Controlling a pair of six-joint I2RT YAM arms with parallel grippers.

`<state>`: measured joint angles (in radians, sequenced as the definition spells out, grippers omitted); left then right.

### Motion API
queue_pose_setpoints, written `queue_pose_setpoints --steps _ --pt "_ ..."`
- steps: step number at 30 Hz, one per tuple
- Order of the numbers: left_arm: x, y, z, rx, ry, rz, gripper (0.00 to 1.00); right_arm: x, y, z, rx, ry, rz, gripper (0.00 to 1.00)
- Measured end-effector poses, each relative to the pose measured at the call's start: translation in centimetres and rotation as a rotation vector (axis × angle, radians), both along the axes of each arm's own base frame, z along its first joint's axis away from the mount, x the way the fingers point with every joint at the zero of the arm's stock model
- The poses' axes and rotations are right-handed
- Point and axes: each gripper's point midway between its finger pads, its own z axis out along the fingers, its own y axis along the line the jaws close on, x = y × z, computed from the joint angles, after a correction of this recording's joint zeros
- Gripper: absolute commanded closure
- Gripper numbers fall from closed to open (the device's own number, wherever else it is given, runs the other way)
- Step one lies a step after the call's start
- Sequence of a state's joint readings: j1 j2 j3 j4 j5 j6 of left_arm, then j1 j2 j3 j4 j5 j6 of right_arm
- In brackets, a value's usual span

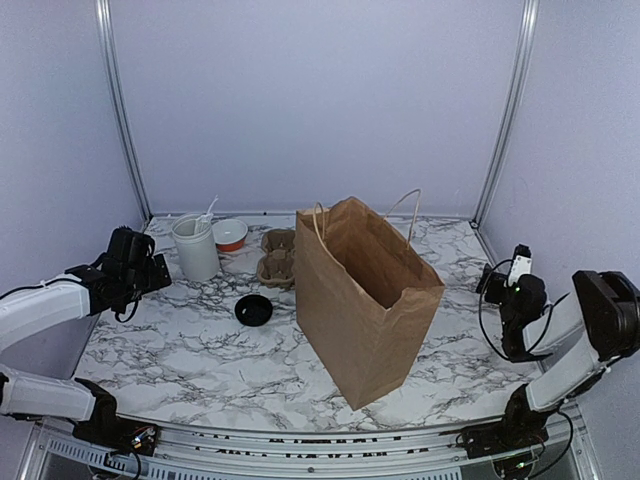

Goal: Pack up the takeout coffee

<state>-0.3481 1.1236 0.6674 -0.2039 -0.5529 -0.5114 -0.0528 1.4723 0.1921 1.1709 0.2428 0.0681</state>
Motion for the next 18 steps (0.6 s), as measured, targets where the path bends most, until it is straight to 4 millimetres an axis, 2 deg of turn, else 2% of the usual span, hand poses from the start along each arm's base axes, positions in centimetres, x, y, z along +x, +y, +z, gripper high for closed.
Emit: queue_pose_setpoints --steps 3,6,8,14,18 --pt "0.0 1.8 -1.2 0.042 -0.016 0.029 0.01 0.9 1.2 0.3 -0.042 -0.015 0.038 0.0" --pt "-0.2 3.3 -2.6 0.097 -0.044 0.045 0.01 1.3 3.3 -0.8 -0.089 0.012 0.094 0.0" --pt "-0.2 4.2 -2.8 0.127 -0.066 0.056 0.01 1.4 3.9 -0.5 -0.109 0.0 0.114 0.0" --pt "1.9 6.6 -2.1 0.192 -0.145 0.114 0.01 1.5 3.8 0.4 -0.13 -0.032 0.105 0.0" --pt "2.1 7.5 -3.3 0.232 -0.183 0.139 0.01 1.4 3.7 0.6 -0.135 -0.038 0.1 0.0"
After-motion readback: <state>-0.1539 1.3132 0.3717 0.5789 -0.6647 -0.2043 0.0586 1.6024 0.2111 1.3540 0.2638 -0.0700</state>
